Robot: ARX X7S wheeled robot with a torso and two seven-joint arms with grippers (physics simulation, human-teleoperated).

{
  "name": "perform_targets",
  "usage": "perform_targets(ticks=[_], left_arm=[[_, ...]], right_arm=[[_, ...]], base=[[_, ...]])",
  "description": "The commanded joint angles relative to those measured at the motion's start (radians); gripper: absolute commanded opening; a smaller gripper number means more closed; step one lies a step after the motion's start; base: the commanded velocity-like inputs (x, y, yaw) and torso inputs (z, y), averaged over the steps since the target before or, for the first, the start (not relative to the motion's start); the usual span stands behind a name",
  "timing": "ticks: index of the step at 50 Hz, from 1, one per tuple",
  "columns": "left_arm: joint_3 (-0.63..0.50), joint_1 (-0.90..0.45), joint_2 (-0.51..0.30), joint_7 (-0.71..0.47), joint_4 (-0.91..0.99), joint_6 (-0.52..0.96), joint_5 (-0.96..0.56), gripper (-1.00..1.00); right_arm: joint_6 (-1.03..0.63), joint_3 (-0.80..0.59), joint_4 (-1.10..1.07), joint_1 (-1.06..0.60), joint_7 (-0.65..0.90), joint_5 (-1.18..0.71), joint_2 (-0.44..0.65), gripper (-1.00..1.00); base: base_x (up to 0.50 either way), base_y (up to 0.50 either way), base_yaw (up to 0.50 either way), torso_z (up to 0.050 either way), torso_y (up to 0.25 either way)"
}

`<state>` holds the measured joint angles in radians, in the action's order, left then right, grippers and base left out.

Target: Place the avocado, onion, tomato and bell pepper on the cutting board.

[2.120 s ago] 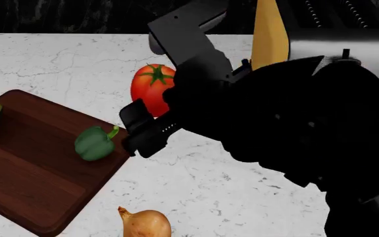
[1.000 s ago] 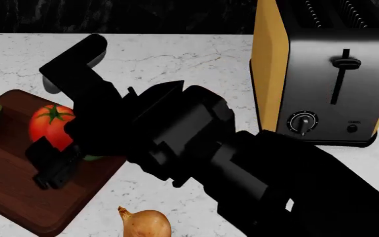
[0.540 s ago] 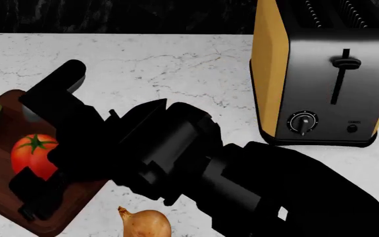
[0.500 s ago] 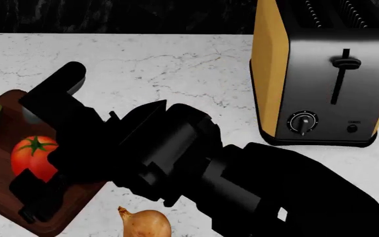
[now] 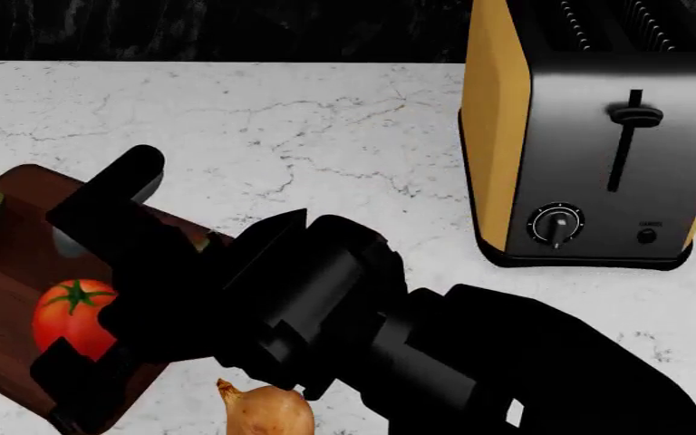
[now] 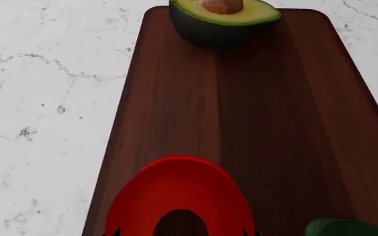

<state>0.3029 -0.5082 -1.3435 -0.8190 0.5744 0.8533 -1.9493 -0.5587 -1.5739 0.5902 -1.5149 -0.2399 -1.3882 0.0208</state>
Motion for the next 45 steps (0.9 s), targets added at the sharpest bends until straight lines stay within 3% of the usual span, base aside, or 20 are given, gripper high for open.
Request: perform_targets(ticks=[1,3,4,25,35,45], left_arm=[[0.06,0.011,0.027,0.029,-0.007,0.025,-0.005,1.0],[0.061,0.012,0.028,0.026,-0.005,0.025,-0.007,1.0],[0.061,0.011,0.028,0.025,-0.004,0.024,-0.009,1.0],[0.082,0.018,0.037,0.02,-0.003,0.037,-0.015,1.0],[-0.007,-0.039,0.019,0.032,-0.002,-0.004,-0.006,1.0],[-0.076,-0.09,0.009,0.036,-0.001,-0.026,-0.001,1.0]], right_arm=[[-0.006,0.015,0.0,0.006,-0.035,0.055,-0.021,-1.0],[-0.004,0.015,-0.001,0.005,-0.035,0.054,-0.021,-1.0],[-0.004,0.015,-0.002,0.005,-0.033,0.055,-0.021,1.0],[0.012,0.016,-0.027,-0.067,0.0,0.017,-0.021,1.0],[0.022,0.028,-0.029,-0.129,0.03,-0.015,-0.018,1.0],[-0.002,0.064,-0.286,-0.157,0.206,-0.056,0.144,1.0]], base=[[0.0,0.0,0.0,0.0,0.0],[0.0,0.0,0.0,0.0,0.0],[0.0,0.0,0.0,0.0,0.0],[0.0,0.0,0.0,0.0,0.0],[0.0,0.0,0.0,0.0,0.0],[0.0,0.0,0.0,0.0,0.0]])
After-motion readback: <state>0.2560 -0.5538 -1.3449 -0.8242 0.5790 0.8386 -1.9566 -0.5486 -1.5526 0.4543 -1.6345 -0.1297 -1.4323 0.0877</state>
